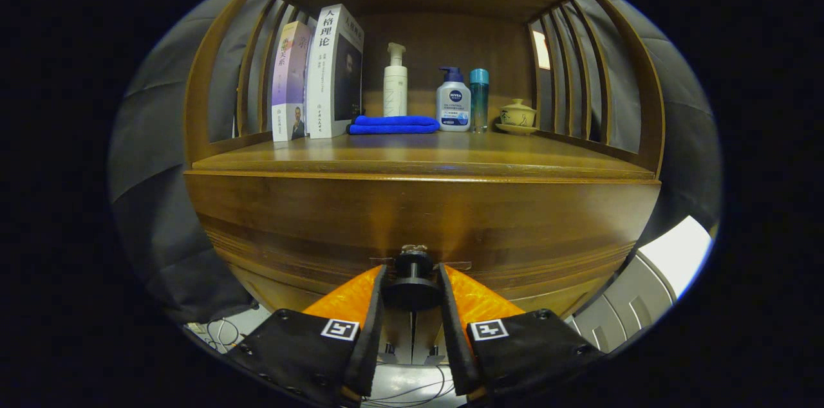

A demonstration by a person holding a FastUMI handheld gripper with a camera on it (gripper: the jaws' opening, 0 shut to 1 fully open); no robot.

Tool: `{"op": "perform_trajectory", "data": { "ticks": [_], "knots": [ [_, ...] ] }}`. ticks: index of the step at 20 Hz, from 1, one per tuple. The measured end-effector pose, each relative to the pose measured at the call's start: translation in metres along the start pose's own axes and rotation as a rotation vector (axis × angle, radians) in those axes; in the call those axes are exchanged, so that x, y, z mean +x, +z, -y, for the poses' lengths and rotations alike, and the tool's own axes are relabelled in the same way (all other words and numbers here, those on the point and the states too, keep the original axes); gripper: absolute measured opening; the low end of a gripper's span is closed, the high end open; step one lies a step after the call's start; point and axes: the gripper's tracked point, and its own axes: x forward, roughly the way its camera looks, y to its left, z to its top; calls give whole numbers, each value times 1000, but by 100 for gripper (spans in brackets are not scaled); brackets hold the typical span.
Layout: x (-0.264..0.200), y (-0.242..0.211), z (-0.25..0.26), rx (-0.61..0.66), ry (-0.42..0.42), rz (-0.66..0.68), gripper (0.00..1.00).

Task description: Pull open the drawer, take out the items inside it, and place them on the countertop above the cabinet.

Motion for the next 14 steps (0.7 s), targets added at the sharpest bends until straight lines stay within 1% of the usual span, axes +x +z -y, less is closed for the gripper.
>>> {"op": "perform_trajectory", "data": {
  "ticks": [2,3,4,8,14],
  "knots": [
    [2,0,2,-6,5,0,39],
    [3,2,1,8,7,7,37],
    [-4,1,0,-4,8,2,35],
    [1,-1,1,-19,29,-4,27],
    [-11,-4,1,-28,19,0,27]
  ]
}}
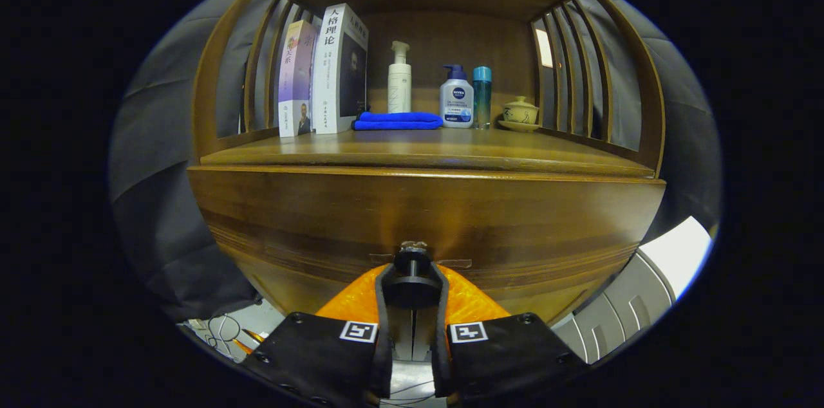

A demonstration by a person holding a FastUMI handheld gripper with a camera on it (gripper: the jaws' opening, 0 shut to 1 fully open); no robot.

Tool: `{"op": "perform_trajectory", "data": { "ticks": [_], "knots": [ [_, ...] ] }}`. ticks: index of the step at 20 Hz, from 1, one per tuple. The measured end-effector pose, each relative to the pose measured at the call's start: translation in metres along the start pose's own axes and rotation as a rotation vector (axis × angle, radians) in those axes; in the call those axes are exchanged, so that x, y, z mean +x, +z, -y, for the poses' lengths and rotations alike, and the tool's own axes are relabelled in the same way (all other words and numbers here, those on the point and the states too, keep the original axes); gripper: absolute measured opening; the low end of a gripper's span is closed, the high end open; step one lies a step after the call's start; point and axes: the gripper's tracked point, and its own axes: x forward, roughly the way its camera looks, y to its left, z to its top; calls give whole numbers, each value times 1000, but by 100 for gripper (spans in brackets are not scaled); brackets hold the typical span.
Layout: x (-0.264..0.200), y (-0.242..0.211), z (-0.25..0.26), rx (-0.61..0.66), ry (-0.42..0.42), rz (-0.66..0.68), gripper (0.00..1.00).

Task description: Pull open the drawer, take out the items inside it, and place them on the countertop above the cabinet.

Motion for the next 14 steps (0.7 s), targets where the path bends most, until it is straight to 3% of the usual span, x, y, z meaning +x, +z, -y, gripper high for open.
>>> {"op": "perform_trajectory", "data": {
  "ticks": [14],
  "knots": [
    [-66,-25,3,-14,28,20,27]
  ]
}}
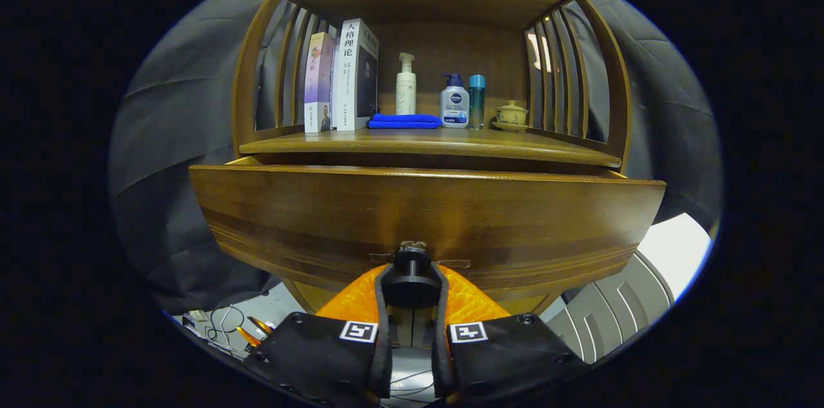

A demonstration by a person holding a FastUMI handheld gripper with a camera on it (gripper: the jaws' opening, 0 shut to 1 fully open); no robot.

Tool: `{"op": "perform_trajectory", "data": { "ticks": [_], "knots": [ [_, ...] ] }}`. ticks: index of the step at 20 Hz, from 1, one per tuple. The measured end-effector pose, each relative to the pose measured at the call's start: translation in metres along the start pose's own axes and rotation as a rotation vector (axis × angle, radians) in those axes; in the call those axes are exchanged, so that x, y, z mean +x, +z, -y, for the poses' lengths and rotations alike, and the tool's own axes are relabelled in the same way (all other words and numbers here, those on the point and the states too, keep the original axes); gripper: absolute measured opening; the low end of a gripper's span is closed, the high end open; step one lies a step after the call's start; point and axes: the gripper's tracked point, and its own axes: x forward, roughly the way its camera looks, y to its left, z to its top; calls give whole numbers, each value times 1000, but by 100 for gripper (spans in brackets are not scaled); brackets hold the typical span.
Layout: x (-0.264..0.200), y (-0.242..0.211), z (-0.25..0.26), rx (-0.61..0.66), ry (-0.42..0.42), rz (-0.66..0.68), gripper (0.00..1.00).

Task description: Pull open the drawer, take out the items inside it, and place them on the countertop above the cabinet.

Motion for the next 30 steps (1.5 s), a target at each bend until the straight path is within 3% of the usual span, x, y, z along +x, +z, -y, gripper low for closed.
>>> {"op": "perform_trajectory", "data": {
  "ticks": [4,16,22,30],
  "knots": [
    [-18,-7,-2,43,-4,33,27],
    [-35,-19,-2,-29,67,2,27],
    [-92,-39,-11,-56,111,-11,27],
    [-87,-40,-10,-35,118,-41,27]
  ]
}}
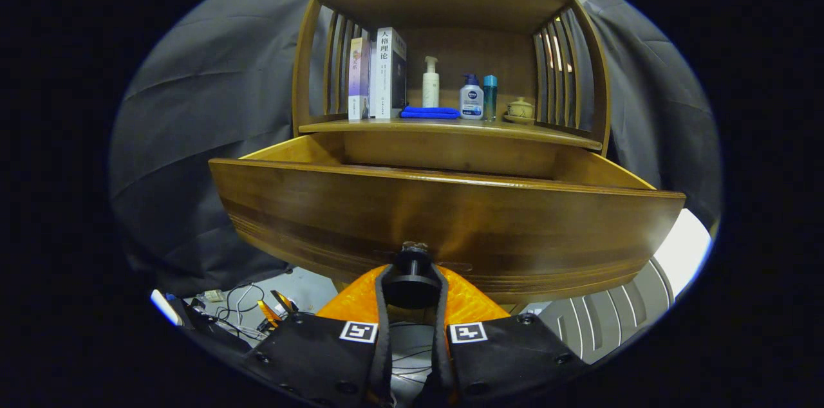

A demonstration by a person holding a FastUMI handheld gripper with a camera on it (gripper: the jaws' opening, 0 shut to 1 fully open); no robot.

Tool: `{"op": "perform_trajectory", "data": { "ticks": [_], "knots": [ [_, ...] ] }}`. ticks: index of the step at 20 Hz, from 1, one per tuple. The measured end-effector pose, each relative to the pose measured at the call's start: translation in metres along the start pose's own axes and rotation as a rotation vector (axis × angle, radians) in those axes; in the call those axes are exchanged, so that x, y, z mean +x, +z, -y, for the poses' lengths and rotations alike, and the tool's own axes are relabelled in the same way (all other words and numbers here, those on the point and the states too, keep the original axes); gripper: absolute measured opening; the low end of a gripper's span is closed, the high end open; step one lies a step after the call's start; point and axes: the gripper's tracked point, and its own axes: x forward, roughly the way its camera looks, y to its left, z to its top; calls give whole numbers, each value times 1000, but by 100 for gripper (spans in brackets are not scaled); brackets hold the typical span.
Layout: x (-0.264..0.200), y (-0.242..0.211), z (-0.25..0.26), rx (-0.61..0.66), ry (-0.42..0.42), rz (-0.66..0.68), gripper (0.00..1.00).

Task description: Pull open the drawer, take out the items inside it, and place them on the countertop above the cabinet.

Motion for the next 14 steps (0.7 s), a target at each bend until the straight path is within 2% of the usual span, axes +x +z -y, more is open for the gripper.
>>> {"op": "perform_trajectory", "data": {
  "ticks": [1,2,5,9,14],
  "knots": [
    [2,1,0,-2,2,-3,31],
    [0,-1,-1,-2,8,-8,31],
    [-9,0,-1,13,19,-17,46],
    [-36,16,4,11,53,4,100],
    [-67,56,28,37,64,40,98]
  ]
}}
